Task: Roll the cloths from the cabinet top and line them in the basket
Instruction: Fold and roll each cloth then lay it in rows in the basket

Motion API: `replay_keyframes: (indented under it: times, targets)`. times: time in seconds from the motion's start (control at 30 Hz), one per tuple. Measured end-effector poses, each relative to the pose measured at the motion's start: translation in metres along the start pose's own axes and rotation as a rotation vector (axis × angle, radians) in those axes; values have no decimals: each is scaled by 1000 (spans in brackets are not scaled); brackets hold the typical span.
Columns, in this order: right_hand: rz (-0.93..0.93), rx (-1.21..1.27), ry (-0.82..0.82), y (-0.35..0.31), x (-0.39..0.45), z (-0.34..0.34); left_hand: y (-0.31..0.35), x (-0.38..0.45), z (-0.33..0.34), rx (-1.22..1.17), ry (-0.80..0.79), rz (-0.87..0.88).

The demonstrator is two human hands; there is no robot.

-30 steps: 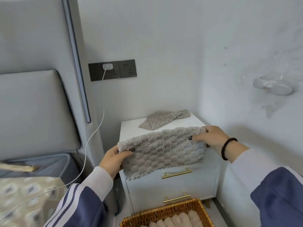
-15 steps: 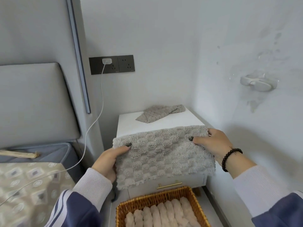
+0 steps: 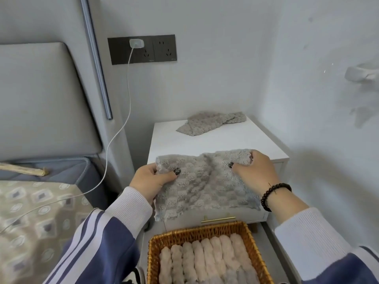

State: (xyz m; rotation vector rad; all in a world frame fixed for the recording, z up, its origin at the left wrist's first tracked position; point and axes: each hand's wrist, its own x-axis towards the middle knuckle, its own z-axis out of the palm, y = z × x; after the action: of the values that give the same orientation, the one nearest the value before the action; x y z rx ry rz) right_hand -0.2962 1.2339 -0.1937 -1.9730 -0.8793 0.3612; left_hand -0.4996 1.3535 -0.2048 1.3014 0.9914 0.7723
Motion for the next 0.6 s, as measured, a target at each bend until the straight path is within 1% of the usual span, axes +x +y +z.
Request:
replay_keyframes:
  times: [0.13, 0.23, 0.33, 0.5, 0.6]
  targets:
    - [-115, 26, 61, -17, -2, 10, 2, 9, 8, -38, 13, 7]
    - [-126, 4, 68, -20, -4, 19, 1, 13, 17, -57, 24, -16]
    - [-119, 19, 55, -21, -8, 23, 0, 14, 26, -81, 19, -57]
    - [-181, 73, 24, -23, -19, 30, -5, 8, 32, -88, -35, -58]
    - [-231, 22, -6, -23, -23, 28, -10, 6, 30, -3, -16, -24]
